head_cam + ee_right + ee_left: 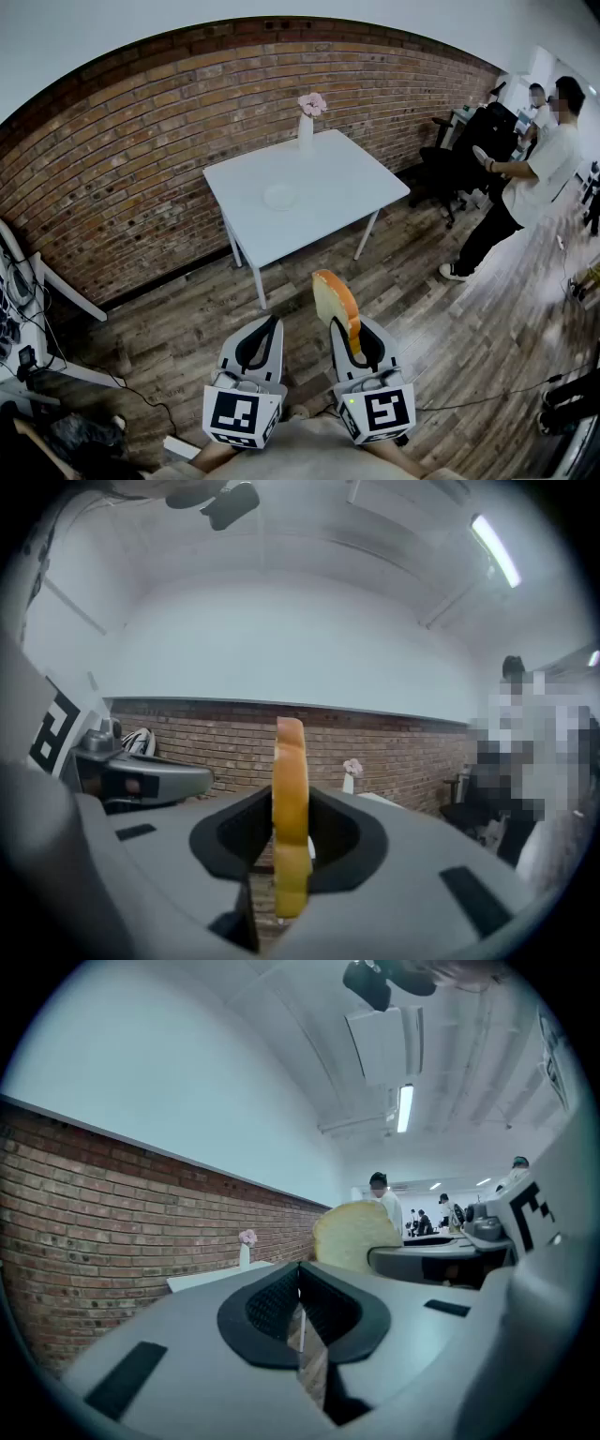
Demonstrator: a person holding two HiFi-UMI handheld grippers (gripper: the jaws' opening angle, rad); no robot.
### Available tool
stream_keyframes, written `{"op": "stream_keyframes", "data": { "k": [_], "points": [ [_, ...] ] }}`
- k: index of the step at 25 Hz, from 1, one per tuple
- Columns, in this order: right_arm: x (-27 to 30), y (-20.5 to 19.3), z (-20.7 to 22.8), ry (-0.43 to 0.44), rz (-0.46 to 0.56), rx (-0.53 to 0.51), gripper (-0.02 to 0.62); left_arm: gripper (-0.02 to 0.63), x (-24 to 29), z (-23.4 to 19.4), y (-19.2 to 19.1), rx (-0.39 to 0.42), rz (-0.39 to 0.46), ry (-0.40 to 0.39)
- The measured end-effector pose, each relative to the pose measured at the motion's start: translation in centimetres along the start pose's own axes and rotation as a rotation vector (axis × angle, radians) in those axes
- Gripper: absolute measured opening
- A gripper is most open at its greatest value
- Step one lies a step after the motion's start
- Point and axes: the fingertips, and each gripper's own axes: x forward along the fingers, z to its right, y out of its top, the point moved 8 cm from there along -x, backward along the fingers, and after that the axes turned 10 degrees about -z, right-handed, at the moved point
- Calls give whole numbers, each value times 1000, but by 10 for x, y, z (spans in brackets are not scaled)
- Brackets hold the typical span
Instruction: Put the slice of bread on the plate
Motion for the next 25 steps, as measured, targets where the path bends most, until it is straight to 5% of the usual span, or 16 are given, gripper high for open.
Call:
{"op": "stream_keyframes", "data": {
  "k": [15,25],
  "points": [
    [0,-10,11,22,-4,49,100,12,1,5,-7,-4,-19,14],
    [-8,-22,41,17,-10,65,100,11,3,2,-11,-23,-13,110]
  ]
}}
